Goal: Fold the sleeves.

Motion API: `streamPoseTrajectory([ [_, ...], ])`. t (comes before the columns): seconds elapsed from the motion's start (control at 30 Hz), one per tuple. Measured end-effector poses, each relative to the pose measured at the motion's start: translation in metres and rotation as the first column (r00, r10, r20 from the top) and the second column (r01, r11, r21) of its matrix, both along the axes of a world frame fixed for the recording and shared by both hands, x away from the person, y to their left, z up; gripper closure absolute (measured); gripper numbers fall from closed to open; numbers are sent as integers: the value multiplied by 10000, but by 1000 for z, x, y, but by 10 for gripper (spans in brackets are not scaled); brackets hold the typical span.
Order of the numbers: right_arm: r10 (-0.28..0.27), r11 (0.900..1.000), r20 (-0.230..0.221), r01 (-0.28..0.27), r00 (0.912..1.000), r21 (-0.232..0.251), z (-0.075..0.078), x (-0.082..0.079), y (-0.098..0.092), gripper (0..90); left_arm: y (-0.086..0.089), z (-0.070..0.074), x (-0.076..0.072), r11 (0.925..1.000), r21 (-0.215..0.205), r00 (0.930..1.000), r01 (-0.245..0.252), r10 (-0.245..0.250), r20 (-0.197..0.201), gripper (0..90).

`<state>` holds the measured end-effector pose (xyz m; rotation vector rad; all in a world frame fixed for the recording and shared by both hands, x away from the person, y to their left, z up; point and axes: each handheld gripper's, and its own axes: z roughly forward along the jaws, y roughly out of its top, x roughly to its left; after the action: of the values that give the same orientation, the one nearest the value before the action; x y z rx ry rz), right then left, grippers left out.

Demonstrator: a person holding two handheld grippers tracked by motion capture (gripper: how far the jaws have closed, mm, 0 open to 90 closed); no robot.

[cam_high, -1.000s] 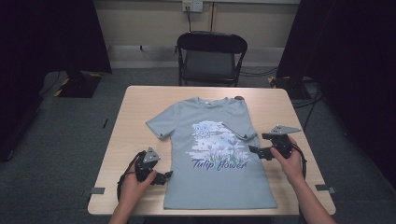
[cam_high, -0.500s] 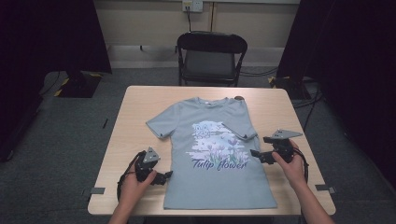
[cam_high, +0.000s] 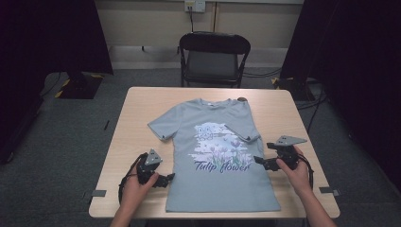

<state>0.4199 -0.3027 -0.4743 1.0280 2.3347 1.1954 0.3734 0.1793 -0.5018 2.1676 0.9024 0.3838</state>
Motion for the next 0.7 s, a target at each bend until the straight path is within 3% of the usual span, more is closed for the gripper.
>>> streamPoseTrajectory([
  [0.7, 122, 9998, -124, -124, 9998, -135, -10, -12, -7, 116, 0, 0, 0, 10000, 0, 10000, -1, 1, 1, 103],
])
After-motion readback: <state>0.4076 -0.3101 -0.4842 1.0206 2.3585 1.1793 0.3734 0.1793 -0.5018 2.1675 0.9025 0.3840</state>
